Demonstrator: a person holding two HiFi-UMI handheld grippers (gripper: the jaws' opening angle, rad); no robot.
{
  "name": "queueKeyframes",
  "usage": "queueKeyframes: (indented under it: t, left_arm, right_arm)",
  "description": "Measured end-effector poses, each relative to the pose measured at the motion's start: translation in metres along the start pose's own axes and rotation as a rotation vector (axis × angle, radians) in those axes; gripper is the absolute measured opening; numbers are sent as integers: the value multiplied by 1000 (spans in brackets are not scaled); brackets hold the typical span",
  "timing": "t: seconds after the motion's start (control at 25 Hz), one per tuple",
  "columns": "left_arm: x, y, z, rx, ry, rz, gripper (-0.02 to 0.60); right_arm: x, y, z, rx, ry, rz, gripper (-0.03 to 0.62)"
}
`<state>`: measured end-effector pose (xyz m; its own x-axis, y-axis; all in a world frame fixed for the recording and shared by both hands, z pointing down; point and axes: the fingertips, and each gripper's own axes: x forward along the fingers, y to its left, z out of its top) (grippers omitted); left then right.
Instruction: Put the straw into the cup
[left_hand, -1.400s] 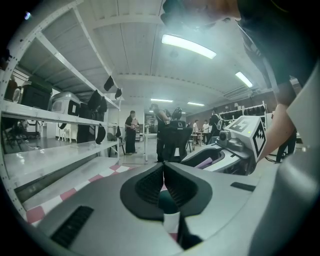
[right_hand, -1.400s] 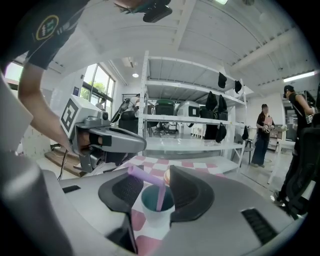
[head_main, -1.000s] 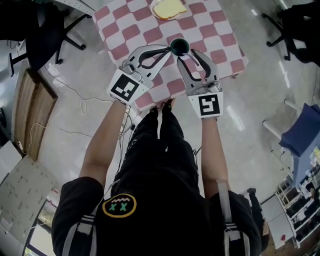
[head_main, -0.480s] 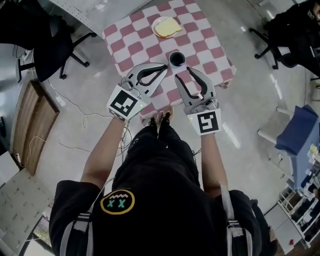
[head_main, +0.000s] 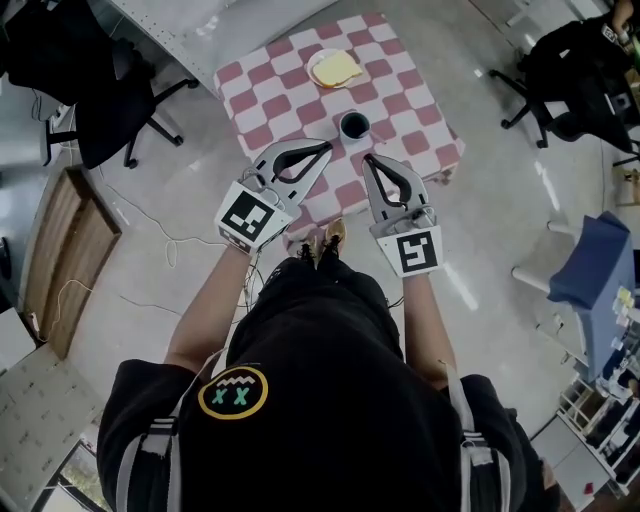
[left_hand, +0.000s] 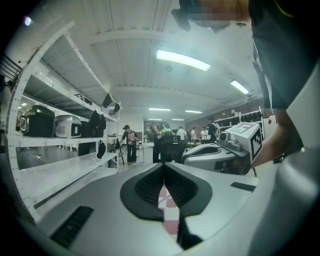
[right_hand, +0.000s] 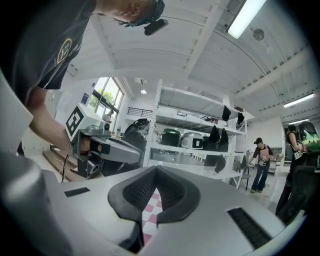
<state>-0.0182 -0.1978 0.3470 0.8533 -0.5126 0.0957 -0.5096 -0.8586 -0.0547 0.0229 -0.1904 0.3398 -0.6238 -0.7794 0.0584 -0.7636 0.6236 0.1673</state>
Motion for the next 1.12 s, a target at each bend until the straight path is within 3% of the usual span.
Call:
queueKeyframes:
  t: [0.88, 1.12]
  left_arm:
    - [-14, -7, 1, -1, 4, -3, 20]
    - [-13, -3, 2, -13, 21, 30, 20]
  right_arm:
    - [4, 19, 6, -21, 9, 56, 20]
    - [2, 17, 8, -12, 5, 56, 20]
